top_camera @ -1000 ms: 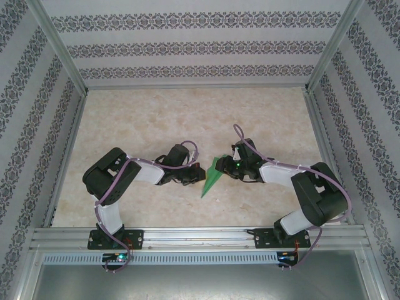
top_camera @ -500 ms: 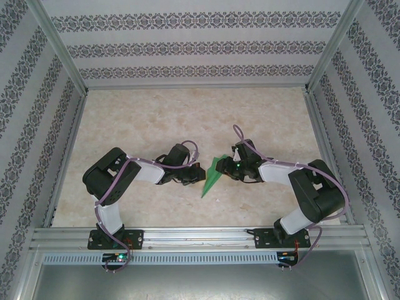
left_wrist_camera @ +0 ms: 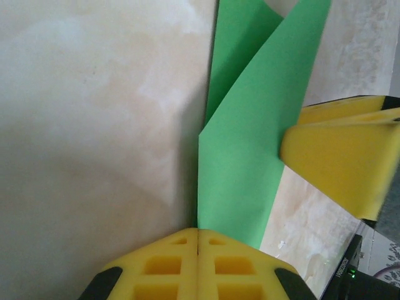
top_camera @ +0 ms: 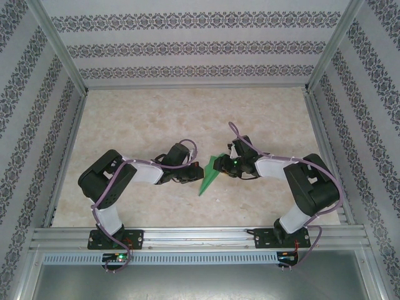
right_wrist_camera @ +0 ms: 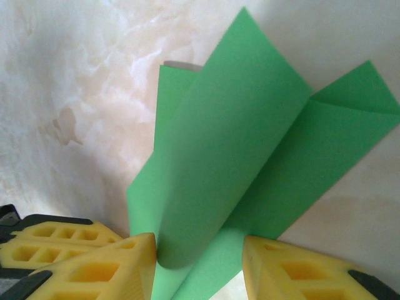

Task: Fold a paper plane with a square sheet of paper (fold left side to right side)
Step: Fold the wing for the fifth time at the center of the table.

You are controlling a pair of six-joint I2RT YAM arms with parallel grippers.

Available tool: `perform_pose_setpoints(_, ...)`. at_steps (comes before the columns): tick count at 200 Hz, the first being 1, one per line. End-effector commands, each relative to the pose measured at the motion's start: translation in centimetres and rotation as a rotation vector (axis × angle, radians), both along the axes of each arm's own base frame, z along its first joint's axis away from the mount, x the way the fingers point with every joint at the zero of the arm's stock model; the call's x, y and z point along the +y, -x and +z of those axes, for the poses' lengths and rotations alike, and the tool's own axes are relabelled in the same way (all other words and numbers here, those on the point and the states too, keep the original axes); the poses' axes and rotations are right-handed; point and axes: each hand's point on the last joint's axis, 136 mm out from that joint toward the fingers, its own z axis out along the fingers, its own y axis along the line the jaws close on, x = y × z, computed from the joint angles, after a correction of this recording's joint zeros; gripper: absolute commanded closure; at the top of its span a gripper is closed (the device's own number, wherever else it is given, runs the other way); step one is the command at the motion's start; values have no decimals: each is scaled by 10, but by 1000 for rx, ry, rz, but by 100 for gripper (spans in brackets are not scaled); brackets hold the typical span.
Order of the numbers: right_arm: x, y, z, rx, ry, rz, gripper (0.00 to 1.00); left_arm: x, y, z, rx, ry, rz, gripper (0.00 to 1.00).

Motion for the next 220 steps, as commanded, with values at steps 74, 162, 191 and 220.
perform_pose_setpoints(74,8,-13,-3,-88,26,50,59,-12,8,13,-34,11,-81,99)
perform_pose_setpoints(162,3,-8,-8,-72,47,49,59,-12,5,-5,-3,-44,-87,99)
perform_pose_setpoints(191,2,-6,-10,-65,52,49,59,-9,6,-13,8,-68,-78,99)
perform_pose_setpoints(220,0,-4,-7,-63,46,42,59,-7,8,-21,28,-84,-77,99)
